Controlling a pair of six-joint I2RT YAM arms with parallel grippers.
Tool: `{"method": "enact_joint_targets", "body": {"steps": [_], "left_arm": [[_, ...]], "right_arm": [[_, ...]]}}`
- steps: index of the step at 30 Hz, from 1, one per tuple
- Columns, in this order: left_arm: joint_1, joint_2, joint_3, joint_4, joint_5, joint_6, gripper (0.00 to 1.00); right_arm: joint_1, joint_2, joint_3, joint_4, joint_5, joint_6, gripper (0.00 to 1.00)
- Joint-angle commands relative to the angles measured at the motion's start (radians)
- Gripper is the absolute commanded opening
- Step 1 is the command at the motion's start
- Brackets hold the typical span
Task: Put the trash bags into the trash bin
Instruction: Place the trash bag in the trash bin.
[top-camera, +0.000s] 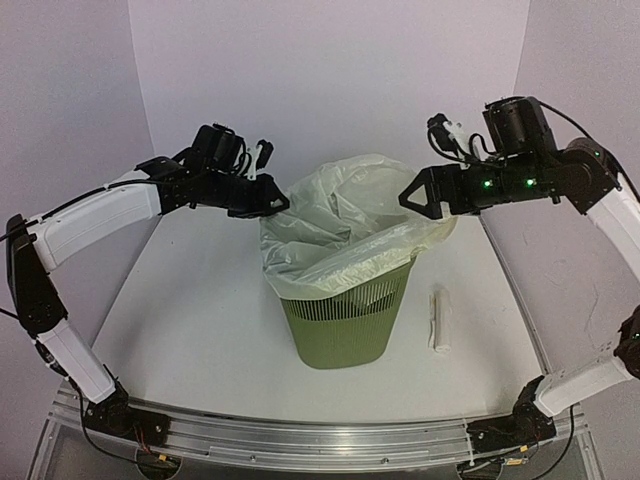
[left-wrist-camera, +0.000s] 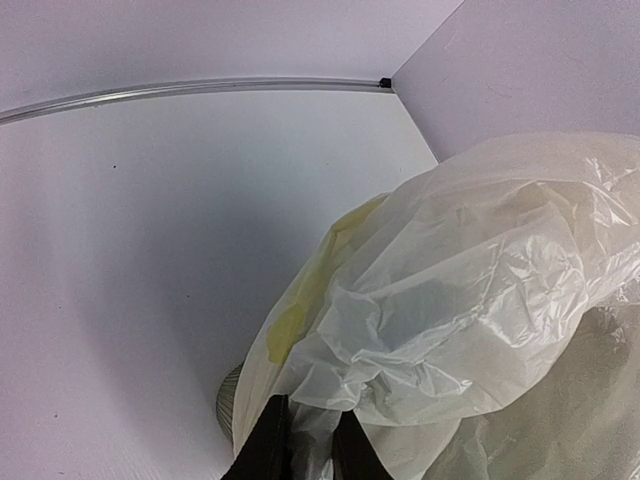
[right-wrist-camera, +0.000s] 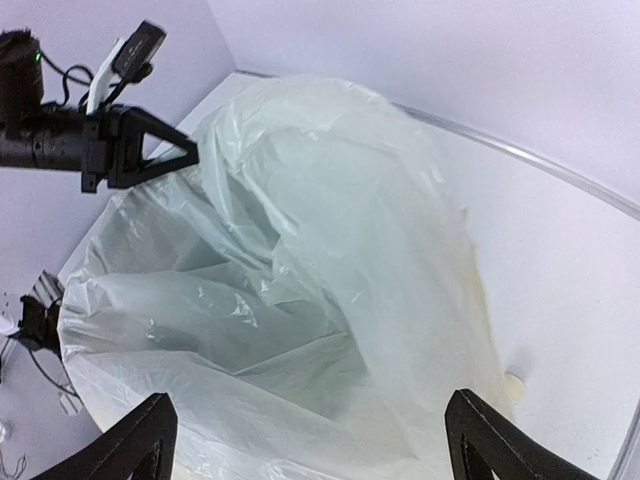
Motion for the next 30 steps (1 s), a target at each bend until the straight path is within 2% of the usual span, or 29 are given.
{"method": "enact_joint_targets", "body": {"steps": [1,10,13,15,18,19,22,23,30], "left_arm": [[-0.007,0.040,0.024,-0.007,0.010,0.018,0.11],[-0.007,0.032,0.013,-0.011,0.007,0.020,0.14],[-0.007,0.030,0.014,-0.011,0.009,0.021,0.15],[-0.007,0.028,0.010,-0.008,0.013,0.021,0.15],[-0.007,0.024,0.002,0.005,0.012,0.018,0.15],[-0.007,0.024,0.002,0.007,0.009,0.015,0.15],[-0.007,0.022,-0.004,0.010,-0.003,0.005,0.14],[-0.007,0.020,-0.006,0.010,-0.012,0.001,0.14],[-0.007,0.010,-0.019,-0.015,-0.067,-0.022,0.09]], "right_arm": [[-0.003,-0.104,-0.035,0.082,0.182,0.088,0.93],[-0.006,-0.196,-0.235,0.055,0.263,0.348,0.98],[-0.006,-0.193,-0.264,0.067,0.234,0.400,0.97],[-0.006,-0.173,-0.270,0.089,0.199,0.420,0.92],[-0.006,-0.140,-0.281,0.159,0.131,0.426,0.70],[-0.006,-0.131,-0.281,0.172,0.115,0.430,0.57],[-0.006,-0.141,-0.296,0.196,0.103,0.457,0.08],[-0.006,-0.153,-0.306,0.195,0.092,0.464,0.02],[-0.006,-0.291,-0.436,0.173,-0.055,0.549,0.00]]}}
